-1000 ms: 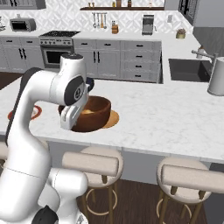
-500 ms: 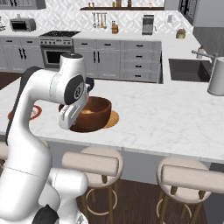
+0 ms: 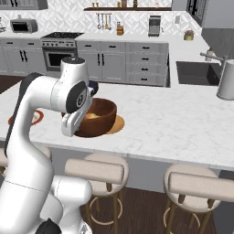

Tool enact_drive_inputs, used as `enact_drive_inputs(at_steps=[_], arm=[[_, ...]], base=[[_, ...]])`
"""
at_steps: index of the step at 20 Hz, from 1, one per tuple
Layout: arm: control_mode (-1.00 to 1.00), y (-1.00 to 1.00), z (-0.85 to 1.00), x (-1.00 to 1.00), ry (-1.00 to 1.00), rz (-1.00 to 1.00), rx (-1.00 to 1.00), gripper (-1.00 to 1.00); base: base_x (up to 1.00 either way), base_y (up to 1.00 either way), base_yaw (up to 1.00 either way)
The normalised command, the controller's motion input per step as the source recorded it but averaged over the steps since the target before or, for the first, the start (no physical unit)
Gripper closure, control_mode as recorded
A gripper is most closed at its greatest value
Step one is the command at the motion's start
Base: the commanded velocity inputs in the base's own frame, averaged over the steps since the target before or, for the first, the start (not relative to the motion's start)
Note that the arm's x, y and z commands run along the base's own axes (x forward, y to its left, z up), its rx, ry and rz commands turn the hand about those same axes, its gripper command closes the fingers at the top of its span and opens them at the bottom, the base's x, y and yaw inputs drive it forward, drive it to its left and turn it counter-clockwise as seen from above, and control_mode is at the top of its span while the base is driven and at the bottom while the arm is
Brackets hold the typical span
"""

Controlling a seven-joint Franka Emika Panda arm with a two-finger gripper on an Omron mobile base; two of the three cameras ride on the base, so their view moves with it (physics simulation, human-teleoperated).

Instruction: Pick the chicken drumstick and potato from their plates and place them in the bowl. Then put the bowl in the fridge.

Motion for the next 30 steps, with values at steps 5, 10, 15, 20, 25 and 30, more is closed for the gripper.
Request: enact_drive_inputs(at_steps=[5, 10, 15, 20, 25, 30], arm=[[1.0, 0.0, 0.0, 0.0, 0.0, 0.0, 0.0, 1.0], [1.0, 0.0, 0.0, 0.0, 0.0, 0.0, 0.0, 1.0], [1.0, 0.0, 0.0, 0.0, 0.0, 0.0, 0.0, 1.0], [1.0, 0.0, 0.0, 0.0, 0.0, 0.0, 0.0, 1.0], [1.0, 0.0, 0.0, 0.0, 0.0, 0.0, 0.0, 1.0], [1.0, 0.0, 0.0, 0.0, 0.0, 0.0, 0.0, 1.0]], base=[[0.0, 0.0, 0.0], [-0.63, 0.16, 0.01], [-0.72, 0.85, 0.38], [-0.26, 0.89, 0.85], [-0.07, 0.87, 0.65], [0.56, 1.0, -0.02]])
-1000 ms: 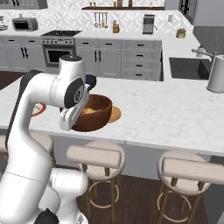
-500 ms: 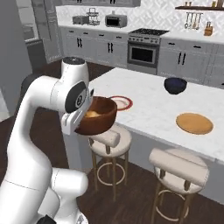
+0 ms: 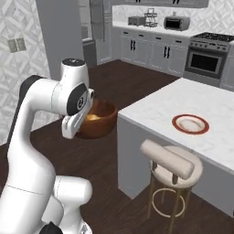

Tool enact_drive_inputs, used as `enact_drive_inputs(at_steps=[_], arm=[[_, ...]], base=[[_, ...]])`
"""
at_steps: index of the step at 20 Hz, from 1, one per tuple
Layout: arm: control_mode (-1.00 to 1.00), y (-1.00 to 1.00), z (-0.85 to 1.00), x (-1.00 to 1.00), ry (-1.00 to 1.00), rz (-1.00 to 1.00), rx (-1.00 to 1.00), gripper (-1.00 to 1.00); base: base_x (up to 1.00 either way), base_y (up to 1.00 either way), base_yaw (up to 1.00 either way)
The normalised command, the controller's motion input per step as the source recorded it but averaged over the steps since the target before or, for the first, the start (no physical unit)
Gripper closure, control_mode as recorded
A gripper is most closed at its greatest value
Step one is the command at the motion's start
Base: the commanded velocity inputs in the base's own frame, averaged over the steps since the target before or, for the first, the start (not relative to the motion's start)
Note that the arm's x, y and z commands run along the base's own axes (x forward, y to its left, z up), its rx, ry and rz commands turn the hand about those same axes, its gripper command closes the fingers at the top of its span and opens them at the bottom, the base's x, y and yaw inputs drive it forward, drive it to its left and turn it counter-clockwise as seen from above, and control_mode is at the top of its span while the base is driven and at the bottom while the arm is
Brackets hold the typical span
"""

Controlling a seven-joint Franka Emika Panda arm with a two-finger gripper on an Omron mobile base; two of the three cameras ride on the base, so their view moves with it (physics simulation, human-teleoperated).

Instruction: Pick the chicken drumstick and potato from their plates and place them in the bowl. Then put the bowl in the fridge.

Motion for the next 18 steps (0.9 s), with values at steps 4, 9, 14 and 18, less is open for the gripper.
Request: enact_drive_inputs(at_steps=[4, 9, 14, 18], arm=[[1.0, 0.0, 0.0, 0.0, 0.0, 0.0, 0.0, 1.0], [1.0, 0.0, 0.0, 0.0, 0.0, 0.0, 0.0, 1.0], [1.0, 0.0, 0.0, 0.0, 0.0, 0.0, 0.0, 1.0], [1.0, 0.0, 0.0, 0.0, 0.0, 0.0, 0.0, 1.0]], base=[[0.87, 1.0, -0.07], [0.95, 1.0, -0.11], [1.0, 0.85, -0.18], [1.0, 0.58, -0.25]])
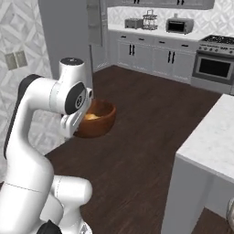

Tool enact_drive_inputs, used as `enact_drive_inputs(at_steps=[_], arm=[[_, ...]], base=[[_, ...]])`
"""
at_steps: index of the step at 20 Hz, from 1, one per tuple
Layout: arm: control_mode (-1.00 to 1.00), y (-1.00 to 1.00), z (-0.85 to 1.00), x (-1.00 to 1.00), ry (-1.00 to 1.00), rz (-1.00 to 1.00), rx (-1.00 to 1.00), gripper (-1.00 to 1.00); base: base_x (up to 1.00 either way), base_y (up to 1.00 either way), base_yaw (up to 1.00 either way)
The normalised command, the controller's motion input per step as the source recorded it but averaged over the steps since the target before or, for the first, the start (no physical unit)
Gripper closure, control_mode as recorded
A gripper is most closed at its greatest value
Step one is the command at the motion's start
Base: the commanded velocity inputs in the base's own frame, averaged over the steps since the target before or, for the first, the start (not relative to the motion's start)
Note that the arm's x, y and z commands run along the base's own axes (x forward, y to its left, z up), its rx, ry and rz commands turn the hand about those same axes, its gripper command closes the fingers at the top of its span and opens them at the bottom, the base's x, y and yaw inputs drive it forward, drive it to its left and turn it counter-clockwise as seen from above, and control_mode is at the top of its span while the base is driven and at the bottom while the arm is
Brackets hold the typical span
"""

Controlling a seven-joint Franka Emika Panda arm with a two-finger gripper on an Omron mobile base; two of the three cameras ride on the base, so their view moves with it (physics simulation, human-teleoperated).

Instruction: Pick the chicken drumstick and potato from their plates and place them in the bowl. Then put the bowl in the fridge.

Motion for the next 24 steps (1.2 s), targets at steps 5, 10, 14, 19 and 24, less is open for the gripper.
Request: enact_drive_inputs(at_steps=[5, 10, 14, 19, 24], arm=[[1.0, 0.0, 0.0, 0.0, 0.0, 0.0, 0.0, 1.0], [1.0, 0.0, 0.0, 0.0, 0.0, 0.0, 0.0, 1.0], [1.0, 0.0, 0.0, 0.0, 0.0, 0.0, 0.0, 1.0], [1.0, 0.0, 0.0, 0.0, 0.0, 0.0, 0.0, 1.0], [1.0, 0.0, 0.0, 0.0, 0.0, 0.0, 0.0, 1.0]], base=[[0.91, 0.49, -0.47], [0.86, 0.48, -0.52], [0.98, 0.45, -0.44], [1.0, 0.45, -0.24], [1.0, 0.36, -0.13]])
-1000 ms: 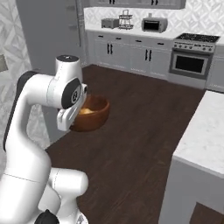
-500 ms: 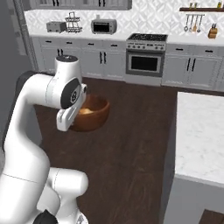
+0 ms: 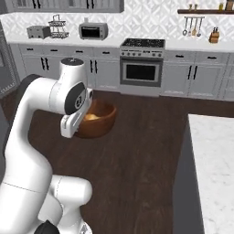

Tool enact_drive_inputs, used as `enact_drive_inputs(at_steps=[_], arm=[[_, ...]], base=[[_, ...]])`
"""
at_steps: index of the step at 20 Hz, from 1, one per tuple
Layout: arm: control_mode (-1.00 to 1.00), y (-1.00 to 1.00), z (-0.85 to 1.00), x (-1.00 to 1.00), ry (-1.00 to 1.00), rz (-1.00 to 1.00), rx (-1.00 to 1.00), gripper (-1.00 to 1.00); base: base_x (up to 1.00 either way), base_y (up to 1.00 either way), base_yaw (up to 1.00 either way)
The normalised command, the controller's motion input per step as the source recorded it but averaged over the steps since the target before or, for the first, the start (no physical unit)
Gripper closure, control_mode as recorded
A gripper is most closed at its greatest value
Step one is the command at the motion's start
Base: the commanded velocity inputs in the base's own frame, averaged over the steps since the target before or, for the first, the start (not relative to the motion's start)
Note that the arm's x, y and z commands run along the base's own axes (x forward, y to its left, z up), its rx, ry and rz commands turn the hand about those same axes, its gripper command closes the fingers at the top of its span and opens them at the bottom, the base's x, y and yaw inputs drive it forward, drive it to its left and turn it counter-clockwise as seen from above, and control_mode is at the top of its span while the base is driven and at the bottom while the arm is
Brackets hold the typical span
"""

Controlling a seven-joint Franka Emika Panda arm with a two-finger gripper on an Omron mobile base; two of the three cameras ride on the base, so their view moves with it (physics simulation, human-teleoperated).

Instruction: Pick the chicken drumstick and potato from their plates and place them in the bowl. Then put the bowl in the fridge.

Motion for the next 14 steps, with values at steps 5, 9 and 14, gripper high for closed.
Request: enact_drive_inputs(at_steps=[5, 9, 14], arm=[[1.0, 0.0, 0.0, 0.0, 0.0, 0.0, 0.0, 1.0], [1.0, 0.0, 0.0, 0.0, 0.0, 0.0, 0.0, 1.0], [1.0, 0.0, 0.0, 0.0, 0.0, 0.0, 0.0, 1.0]], base=[[1.0, 0.44, -0.03], [1.0, 0.48, 0.0], [1.0, 0.54, 0.0]])
